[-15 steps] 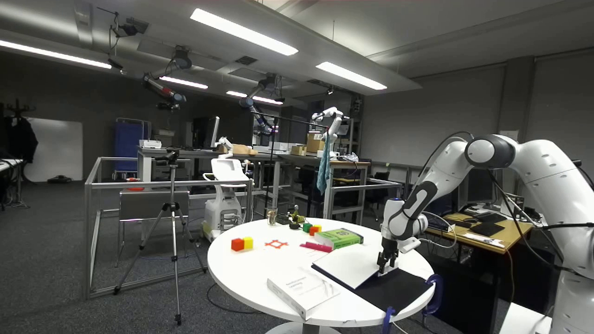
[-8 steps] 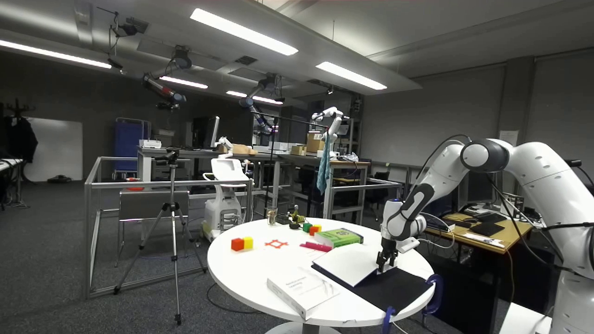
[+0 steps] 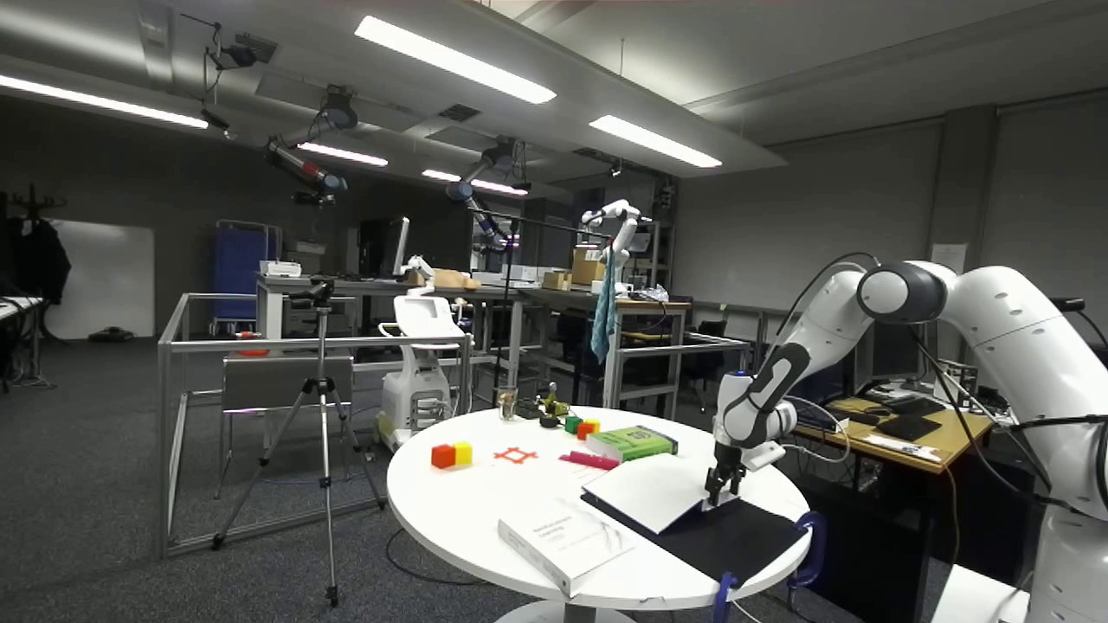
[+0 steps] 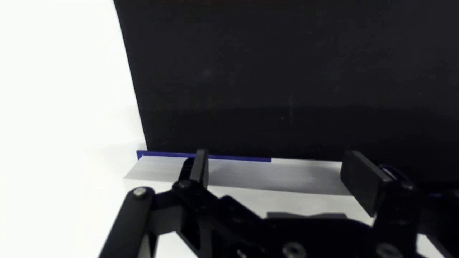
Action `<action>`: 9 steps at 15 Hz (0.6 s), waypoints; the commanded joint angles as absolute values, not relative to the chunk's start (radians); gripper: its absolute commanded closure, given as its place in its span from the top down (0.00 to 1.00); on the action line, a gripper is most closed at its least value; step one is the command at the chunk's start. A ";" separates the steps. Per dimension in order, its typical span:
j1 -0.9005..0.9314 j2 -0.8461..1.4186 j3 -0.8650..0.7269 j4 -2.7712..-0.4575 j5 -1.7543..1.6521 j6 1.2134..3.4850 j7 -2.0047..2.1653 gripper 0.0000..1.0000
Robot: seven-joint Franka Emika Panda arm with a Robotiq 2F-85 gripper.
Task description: Push the open book backwards, then close the book
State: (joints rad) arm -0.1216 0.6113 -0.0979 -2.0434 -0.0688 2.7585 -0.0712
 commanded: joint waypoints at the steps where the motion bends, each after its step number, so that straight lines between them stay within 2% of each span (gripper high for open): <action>1: -0.124 0.542 -0.086 -2.078 -0.069 2.746 -0.090 1.00; 9: -0.038 0.368 -0.058 -2.178 -0.101 2.616 -0.076 1.00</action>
